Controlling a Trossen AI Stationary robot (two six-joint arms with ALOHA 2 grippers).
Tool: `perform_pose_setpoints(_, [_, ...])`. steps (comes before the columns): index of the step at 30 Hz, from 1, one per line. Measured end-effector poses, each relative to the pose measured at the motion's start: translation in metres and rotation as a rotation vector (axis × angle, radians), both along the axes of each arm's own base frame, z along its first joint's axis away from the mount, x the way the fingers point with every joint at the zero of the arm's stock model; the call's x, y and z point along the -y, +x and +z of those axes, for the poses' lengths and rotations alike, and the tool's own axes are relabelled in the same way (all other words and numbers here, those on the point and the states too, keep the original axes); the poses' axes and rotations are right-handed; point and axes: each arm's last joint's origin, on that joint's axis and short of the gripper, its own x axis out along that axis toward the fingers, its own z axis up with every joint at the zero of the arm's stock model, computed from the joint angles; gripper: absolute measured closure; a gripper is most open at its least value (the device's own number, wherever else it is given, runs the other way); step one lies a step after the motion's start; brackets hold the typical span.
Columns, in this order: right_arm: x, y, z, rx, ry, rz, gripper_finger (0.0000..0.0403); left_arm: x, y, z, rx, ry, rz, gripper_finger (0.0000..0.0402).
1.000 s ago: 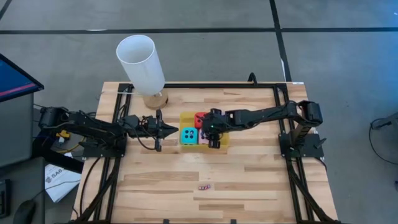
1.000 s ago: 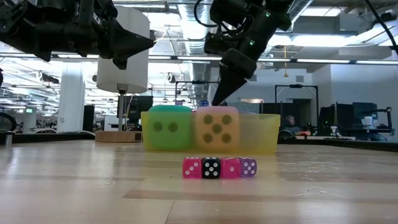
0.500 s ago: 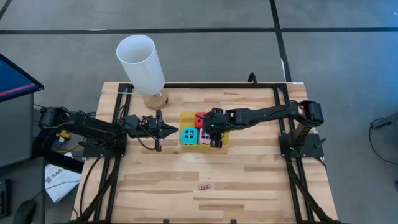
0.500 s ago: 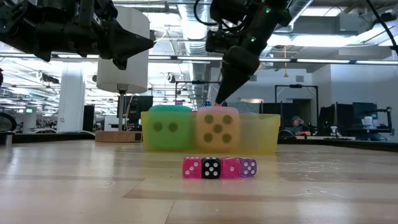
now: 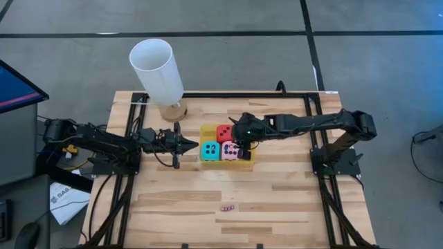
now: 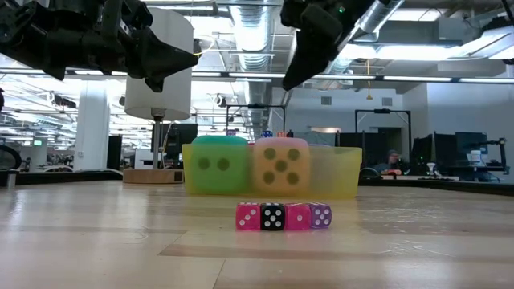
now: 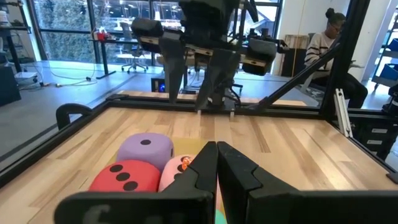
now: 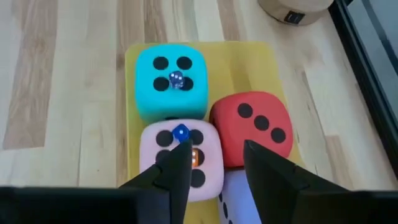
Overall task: Pick & Place Dice
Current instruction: Adjust the blue dice in the yellow bin
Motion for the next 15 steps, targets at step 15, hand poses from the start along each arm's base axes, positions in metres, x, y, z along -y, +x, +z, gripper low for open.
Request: perform_pose_setpoints(15, [-0.0001,0.0038,-0.0029,0.016,0.035,-0.030,0.0285,0.0000,0.0000,-0.0007,-0.007,-0.001,0.000,0.0402])
